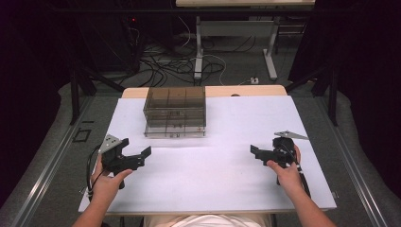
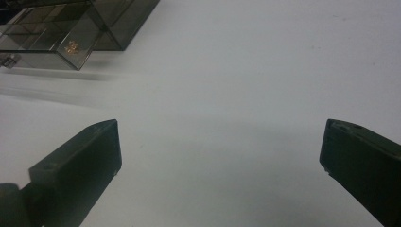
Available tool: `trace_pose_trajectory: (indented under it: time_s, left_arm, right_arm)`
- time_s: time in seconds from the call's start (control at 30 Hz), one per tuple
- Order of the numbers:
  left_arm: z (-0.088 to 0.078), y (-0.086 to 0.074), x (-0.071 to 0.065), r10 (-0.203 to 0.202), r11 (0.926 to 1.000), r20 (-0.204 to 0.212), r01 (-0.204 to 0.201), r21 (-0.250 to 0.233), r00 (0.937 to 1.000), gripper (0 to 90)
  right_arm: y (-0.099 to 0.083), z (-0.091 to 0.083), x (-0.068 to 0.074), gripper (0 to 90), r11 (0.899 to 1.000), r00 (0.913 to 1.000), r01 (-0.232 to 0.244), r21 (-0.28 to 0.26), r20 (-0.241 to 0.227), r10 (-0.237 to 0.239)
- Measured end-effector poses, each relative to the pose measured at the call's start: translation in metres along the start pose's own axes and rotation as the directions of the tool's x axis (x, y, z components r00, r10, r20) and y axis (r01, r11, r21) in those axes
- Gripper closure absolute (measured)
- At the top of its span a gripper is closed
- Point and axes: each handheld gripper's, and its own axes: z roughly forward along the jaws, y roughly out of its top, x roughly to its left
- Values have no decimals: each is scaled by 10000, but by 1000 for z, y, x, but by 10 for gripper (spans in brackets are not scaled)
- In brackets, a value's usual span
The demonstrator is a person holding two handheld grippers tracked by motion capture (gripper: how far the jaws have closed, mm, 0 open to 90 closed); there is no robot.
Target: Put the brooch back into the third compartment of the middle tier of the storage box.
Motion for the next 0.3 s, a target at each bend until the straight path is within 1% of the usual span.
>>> trace_pose_trajectory:
  time_s: [0.03,0.2,0.23,0.3]
  left_arm:
    - [0,0,0,42,10000,-4,-42,38,10000,12]
    - [1,0,1,59,9999,-19,-59,98,10000,12]
    - [1,0,1,64,9999,-11,-64,98,10000,12]
    - [2,0,1,66,9999,-19,-66,89,10000,12]
  right_arm:
    - [0,0,-1,0,10000,10000,49,-24,-4,-49]
    - [0,2,-3,0,10000,9999,-33,-35,121,33]
    - [0,2,-3,0,9999,9998,-157,-29,113,157]
    - [0,1,-4,0,9998,9998,-172,-67,83,172]
